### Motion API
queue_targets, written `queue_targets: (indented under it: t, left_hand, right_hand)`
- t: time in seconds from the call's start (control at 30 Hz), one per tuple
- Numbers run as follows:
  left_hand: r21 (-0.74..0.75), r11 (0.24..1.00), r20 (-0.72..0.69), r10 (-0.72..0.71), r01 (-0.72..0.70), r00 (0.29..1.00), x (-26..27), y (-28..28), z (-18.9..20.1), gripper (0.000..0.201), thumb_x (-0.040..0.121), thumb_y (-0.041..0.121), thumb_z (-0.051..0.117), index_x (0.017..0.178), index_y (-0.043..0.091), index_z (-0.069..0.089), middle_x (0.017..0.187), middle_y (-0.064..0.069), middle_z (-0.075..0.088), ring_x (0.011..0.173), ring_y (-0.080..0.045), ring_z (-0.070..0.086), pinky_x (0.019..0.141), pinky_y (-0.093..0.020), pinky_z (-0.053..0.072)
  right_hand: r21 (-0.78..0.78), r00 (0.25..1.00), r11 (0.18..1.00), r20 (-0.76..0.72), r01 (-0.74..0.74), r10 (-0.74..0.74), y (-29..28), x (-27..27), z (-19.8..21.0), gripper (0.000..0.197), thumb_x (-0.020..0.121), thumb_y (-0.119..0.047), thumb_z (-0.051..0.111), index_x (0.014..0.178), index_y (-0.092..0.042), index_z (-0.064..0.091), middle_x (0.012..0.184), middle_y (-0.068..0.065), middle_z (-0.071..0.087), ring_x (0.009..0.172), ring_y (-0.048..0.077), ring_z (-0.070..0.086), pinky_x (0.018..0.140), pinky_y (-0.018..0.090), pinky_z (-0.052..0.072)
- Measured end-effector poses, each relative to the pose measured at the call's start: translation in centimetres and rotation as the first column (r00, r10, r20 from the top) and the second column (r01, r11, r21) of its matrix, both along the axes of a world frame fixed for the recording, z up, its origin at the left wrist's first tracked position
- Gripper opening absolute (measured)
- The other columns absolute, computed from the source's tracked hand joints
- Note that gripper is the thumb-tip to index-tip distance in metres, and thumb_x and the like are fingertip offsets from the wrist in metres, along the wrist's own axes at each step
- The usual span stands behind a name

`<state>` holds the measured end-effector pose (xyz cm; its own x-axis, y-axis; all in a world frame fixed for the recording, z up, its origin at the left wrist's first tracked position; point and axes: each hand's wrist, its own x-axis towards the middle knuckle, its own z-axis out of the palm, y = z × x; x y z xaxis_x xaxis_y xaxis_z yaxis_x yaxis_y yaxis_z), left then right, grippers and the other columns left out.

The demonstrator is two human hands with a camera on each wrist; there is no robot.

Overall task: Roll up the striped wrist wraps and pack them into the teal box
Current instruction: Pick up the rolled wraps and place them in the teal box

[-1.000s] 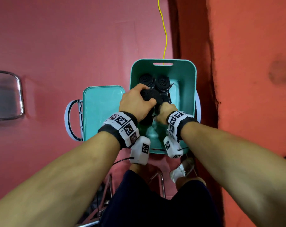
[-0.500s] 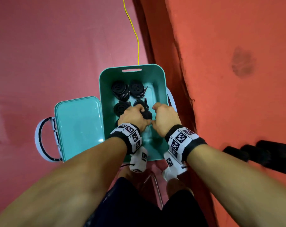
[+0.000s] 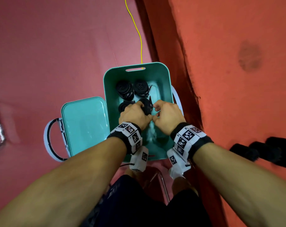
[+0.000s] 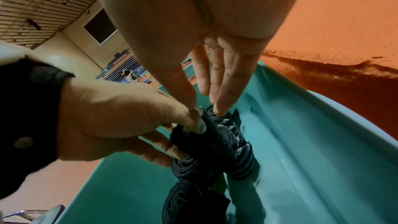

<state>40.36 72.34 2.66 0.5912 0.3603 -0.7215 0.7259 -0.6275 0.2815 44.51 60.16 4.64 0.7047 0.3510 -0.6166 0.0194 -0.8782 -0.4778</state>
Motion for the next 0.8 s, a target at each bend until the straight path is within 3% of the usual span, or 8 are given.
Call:
queue_targets:
  t: [0.13, 0.3, 0.43, 0.6, 0.8]
  left_hand:
    - [-0.038, 0.999, 0.022, 0.009, -0.008, 1.0, -0.1, 0.0, 0.9, 0.049, 0.081, 0.049, 0.072, 0.126, 0.035, 0.06, 0.127, -0.007, 0.062, 0.115, -0.033, 0.06, 0.097, -0.037, 0.051]
    - [-0.061, 0.996, -0.022, -0.064, 0.062, 0.998, -0.7, -1.2, 0.8, 0.044, 0.078, 0.053, 0.066, 0.119, 0.038, 0.061, 0.117, -0.008, 0.066, 0.105, -0.034, 0.064, 0.093, -0.041, 0.054]
    - [-0.034, 0.991, -0.08, -0.132, 0.129, 0.988, -0.7, -2.0, -0.9, 0.04, 0.084, 0.042, 0.064, 0.12, 0.028, 0.057, 0.115, -0.012, 0.064, 0.105, -0.037, 0.062, 0.089, -0.041, 0.052]
    - [-0.017, 0.982, -0.151, -0.187, 0.187, 0.971, -0.6, -2.3, -3.7, 0.039, 0.084, 0.033, 0.07, 0.119, 0.02, 0.06, 0.117, -0.013, 0.063, 0.106, -0.036, 0.062, 0.084, -0.04, 0.053]
    - [0.038, 0.983, -0.186, -0.172, 0.182, 0.967, -0.5, -2.3, -6.3, 0.044, 0.086, 0.04, 0.073, 0.123, 0.019, 0.061, 0.122, -0.014, 0.063, 0.112, -0.038, 0.06, 0.086, -0.04, 0.049]
  right_hand:
    - [0.02, 1.0, 1.0, 0.012, 0.013, -0.013, 0.2, 0.1, 0.8, 0.037, 0.082, -0.011, 0.066, 0.119, -0.015, 0.064, 0.111, 0.004, 0.07, 0.104, 0.026, 0.064, 0.092, 0.034, 0.052]
    - [-0.071, 0.997, 0.995, 0.041, -0.065, 0.068, -0.3, -0.1, 1.2, 0.042, 0.085, -0.007, 0.061, 0.126, -0.015, 0.059, 0.121, 0.007, 0.067, 0.114, 0.029, 0.061, 0.096, 0.037, 0.051]
    - [-0.096, 0.989, 0.987, 0.055, -0.132, 0.137, -0.8, -0.7, 0.4, 0.042, 0.087, -0.01, 0.063, 0.128, -0.014, 0.056, 0.125, 0.008, 0.064, 0.113, 0.031, 0.061, 0.094, 0.04, 0.051]
    - [0.0, 0.984, 0.997, 0.16, -0.077, 0.076, -2.0, -1.3, -0.4, 0.032, 0.09, -0.015, 0.061, 0.122, -0.018, 0.06, 0.116, 0.0, 0.066, 0.102, 0.023, 0.064, 0.089, 0.037, 0.051]
    - [0.186, 0.964, 0.982, 0.267, -0.038, -0.013, -3.6, -2.2, -1.3, 0.024, 0.085, -0.008, 0.066, 0.108, -0.013, 0.067, 0.097, -0.001, 0.069, 0.086, 0.022, 0.067, 0.083, 0.041, 0.055]
